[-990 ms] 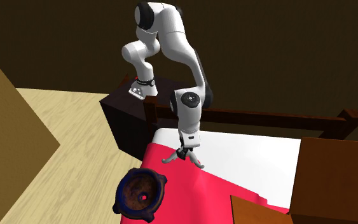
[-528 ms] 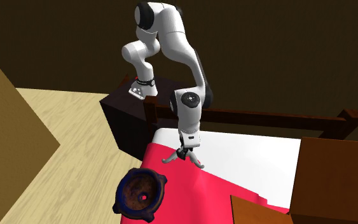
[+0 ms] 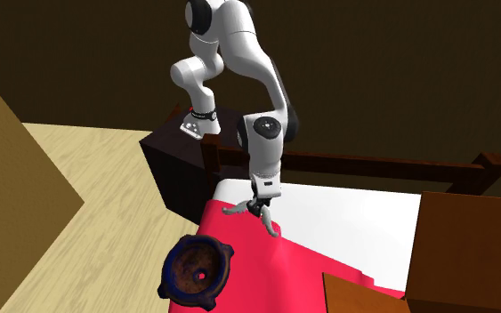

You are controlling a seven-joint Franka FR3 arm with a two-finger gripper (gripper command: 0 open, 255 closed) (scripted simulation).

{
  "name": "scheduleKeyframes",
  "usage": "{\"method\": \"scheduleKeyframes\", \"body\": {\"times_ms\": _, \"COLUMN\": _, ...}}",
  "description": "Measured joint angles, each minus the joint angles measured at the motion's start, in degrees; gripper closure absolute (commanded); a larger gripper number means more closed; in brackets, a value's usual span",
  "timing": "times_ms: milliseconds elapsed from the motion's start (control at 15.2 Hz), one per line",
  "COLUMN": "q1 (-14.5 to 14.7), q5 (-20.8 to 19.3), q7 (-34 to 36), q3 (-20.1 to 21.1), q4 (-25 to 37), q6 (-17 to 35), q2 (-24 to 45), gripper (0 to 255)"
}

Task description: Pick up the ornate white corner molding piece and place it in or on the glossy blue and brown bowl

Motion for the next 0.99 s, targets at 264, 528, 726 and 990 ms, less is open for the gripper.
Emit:
{"method": "scheduleKeyframes", "body": {"times_ms": 264, "q1": 0.6, "q5": -1.0, "q7": 0.7, "q3": -0.7, "q4": -0.2, "q6": -2.0, "q2": -2.3, "gripper": 255}}
{"method": "scheduleKeyframes", "body": {"times_ms": 528, "q1": 1.0, "q5": -2.0, "q7": 1.3, "q3": -1.3, "q4": 0.5, "q6": -4.4, "q2": -4.1, "gripper": 255}}
{"method": "scheduleKeyframes", "body": {"times_ms": 726, "q1": 1.3, "q5": -2.8, "q7": 1.8, "q3": -1.7, "q4": 0.9, "q6": -6.2, "q2": -5.5, "gripper": 255}}
{"method": "scheduleKeyframes", "body": {"times_ms": 990, "q1": 1.7, "q5": -3.8, "q7": 2.5, "q3": -2.3, "q4": 1.3, "q6": -8.5, "q2": -7.6, "gripper": 255}}
